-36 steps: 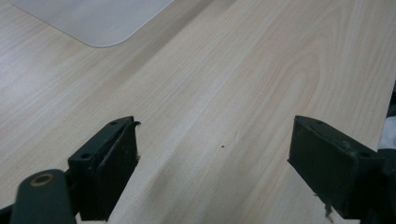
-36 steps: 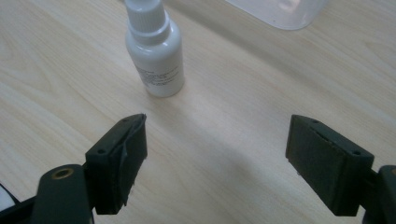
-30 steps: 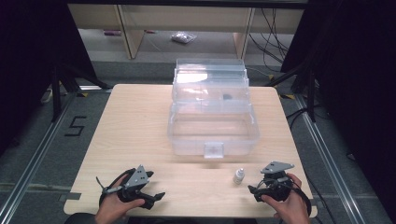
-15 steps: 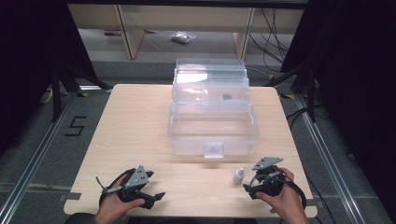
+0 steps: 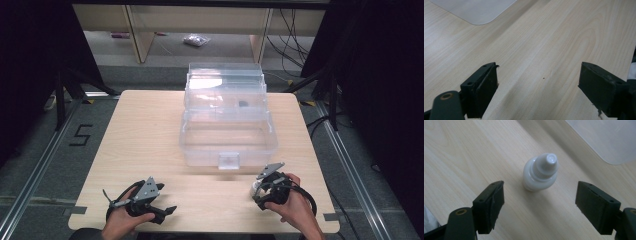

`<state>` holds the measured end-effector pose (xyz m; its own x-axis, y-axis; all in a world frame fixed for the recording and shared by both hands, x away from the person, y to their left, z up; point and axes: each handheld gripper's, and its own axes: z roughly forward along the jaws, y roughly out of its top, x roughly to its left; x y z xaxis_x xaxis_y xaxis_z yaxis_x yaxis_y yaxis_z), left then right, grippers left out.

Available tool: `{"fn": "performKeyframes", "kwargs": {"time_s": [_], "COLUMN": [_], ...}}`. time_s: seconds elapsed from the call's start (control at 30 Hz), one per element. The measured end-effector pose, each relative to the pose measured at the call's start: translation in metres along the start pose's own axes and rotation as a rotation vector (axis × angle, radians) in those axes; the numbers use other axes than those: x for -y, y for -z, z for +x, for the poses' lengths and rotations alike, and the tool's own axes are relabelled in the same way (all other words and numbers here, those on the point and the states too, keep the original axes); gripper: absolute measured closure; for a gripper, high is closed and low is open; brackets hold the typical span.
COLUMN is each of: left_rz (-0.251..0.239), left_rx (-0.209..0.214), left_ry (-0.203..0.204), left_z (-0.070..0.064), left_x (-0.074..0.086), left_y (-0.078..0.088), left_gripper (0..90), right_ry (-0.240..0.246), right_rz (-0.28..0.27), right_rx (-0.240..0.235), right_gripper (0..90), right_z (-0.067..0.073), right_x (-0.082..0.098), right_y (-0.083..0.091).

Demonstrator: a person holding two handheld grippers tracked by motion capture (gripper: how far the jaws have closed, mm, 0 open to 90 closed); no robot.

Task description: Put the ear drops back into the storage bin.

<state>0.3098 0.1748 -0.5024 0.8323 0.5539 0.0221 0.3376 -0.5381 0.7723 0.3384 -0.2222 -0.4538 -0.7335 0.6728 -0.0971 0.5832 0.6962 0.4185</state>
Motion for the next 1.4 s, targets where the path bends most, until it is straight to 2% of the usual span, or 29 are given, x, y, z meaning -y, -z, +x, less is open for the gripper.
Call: {"fn": "performKeyframes", "kwargs": {"time_s": [0.07,0.17,0.43,0.6,0.63,0.8,0.87,0.9,0.93,1.0,1.03,1.13,1.3,1.4], "left_rz": [0.0,-0.001,0.001,-0.001,-0.002,0.001,0.001,-0.001,-0.001,-0.014,-0.001,0.0,0.0,-0.001], "left_rx": [-0.001,0.001,0.005,0.005,0.004,0.006,0.006,0.005,0.001,0.001,0.001,0.005,0.006,0.001], "left_ry": [0.015,0.0,-0.002,0.0,0.001,0.0,0.0,0.0,0.0,0.015,0.001,-0.001,0.001,0.001], "left_z": [-0.001,0.0,0.0,0.0,0.0,0.0,0.0,0.0,0.0,-0.001,0.0,0.0,0.0,0.0], "left_x": [0.0,0.0,0.0,0.0,0.0,0.0,0.0,0.0,0.0,0.0,0.0,0.0,0.0,0.0], "left_y": [0.0,0.0,0.0,0.0,0.0,0.0,0.0,0.0,0.0,-0.001,0.0,0.0,0.0,0.0], "left_gripper": [15.0,15.0,15.0,15.0,15.0,15.0,15.0,15.0,15.0,15.0,15.0,15.0,15.0,15.0], "right_ry": [0.007,0.012,0.053,0.056,0.07,0.076,0.058,0.078,0.052,0.064,0.073,0.08,0.06,0.085], "right_rz": [0.026,0.038,0.061,0.084,0.089,0.099,0.106,0.104,0.112,0.113,0.115,0.118,0.137,0.137], "right_rx": [0.008,0.002,-0.013,-0.023,-0.03,-0.036,-0.037,-0.035,-0.042,-0.039,-0.05,-0.059,-0.084,-0.084], "right_gripper": [25.2,26.0,30.9,35.6,38.3,42.7,43.9,44.2,44.8,47.1,47.4,50.2,59.6,60.0], "right_z": [0.0,0.0,-0.003,-0.004,-0.005,-0.007,-0.007,-0.009,-0.008,-0.01,-0.01,-0.011,-0.009,-0.01], "right_x": [-0.004,-0.007,-0.016,-0.021,-0.022,-0.024,-0.025,-0.026,-0.026,-0.027,-0.028,-0.029,-0.029,-0.03], "right_y": [-0.003,-0.005,-0.011,-0.015,-0.017,-0.018,-0.019,-0.02,-0.02,-0.021,-0.022,-0.024,-0.026,-0.025]}}
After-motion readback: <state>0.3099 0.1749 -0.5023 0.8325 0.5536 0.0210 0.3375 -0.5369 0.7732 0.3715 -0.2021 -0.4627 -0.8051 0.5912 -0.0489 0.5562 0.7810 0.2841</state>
